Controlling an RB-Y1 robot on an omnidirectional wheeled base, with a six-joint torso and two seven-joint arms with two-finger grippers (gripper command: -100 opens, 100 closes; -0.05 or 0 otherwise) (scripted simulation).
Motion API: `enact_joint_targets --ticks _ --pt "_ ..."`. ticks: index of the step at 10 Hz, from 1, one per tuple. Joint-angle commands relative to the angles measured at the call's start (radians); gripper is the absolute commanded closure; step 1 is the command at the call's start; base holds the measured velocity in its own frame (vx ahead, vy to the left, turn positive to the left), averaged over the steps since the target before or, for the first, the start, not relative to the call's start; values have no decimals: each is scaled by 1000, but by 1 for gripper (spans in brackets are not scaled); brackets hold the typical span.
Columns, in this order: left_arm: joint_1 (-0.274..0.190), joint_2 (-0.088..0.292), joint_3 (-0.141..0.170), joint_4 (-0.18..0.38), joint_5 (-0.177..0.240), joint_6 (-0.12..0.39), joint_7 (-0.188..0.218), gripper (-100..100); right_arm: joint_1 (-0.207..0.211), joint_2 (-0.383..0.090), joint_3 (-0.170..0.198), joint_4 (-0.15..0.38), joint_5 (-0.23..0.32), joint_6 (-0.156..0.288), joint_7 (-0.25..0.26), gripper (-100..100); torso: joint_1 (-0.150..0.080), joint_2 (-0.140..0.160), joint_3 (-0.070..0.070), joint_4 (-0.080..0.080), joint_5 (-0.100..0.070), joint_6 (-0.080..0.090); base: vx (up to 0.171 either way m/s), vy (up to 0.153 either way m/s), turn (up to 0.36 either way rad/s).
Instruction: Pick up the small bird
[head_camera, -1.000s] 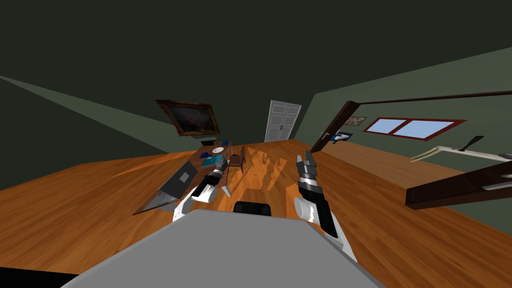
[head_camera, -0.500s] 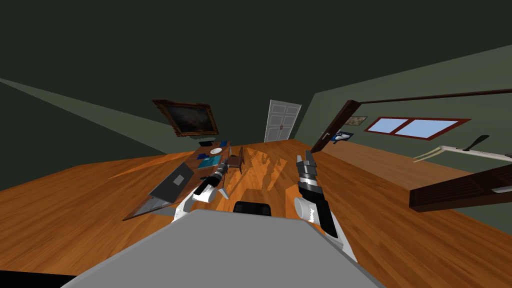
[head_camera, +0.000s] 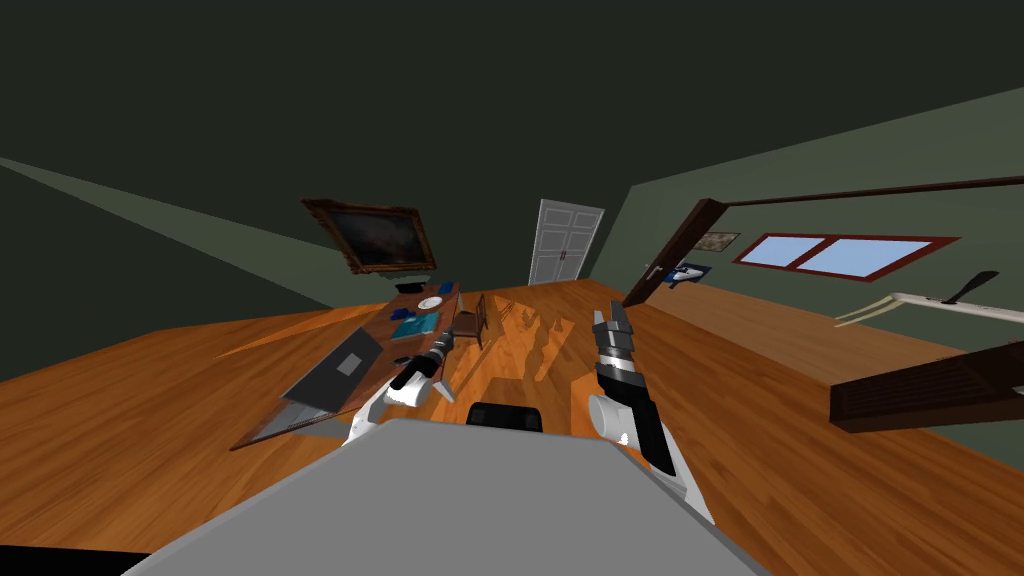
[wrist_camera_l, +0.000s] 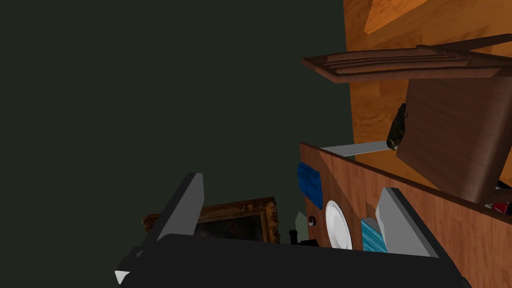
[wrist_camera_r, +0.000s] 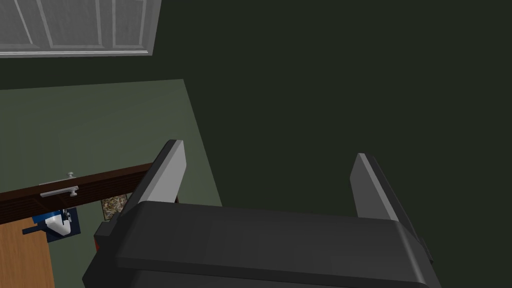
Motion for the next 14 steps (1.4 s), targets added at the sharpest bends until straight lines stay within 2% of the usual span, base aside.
enact_joint_targets --ticks 1,2,5,6,7,10,12,13,14 --pt "-14 11 -3 50 17 26 -9 -100 0 0 0 0 0 0 0 0 0 0 0 0 0 0 88 -21 37" --pt "-14 11 -3 73 17 26 -9 -100 0 0 0 0 0 0 0 0 1 -1 -1 0 0 0 75 -35 18" --pt "-35 34 -3 180 47 75 -21 -100 0 0 0 0 0 0 0 0 0 -1 -1 0 0 0 94 -38 40" --pt "-35 34 -3 193 47 75 -21 -100 0 0 0 0 0 0 0 0 1 -3 -2 -1 0 0 97 -12 29" --pt "-45 45 -3 231 61 96 -26 -100 0 0 0 0 0 0 0 0 2 -2 -1 -1 0 0 105 -23 62" --pt "-53 56 -2 308 74 116 -32 -100 0 0 0 0 0 0 0 0 2 -3 -1 -1 0 0 94 -10 45" --pt "-68 76 0 407 98 148 -41 -100 0 0 0 0 0 0 0 0 2 -3 -2 -1 0 0 152 -9 102" --pt "-68 76 0 419 98 148 -41 -100 0 0 0 0 0 0 0 0 3 -7 -4 -1 0 0 145 2 45" --pt "-74 85 2 472 109 161 -45 -100 0 0 0 0 0 0 0 0 3 -6 -3 -1 1 0 118 9 74"
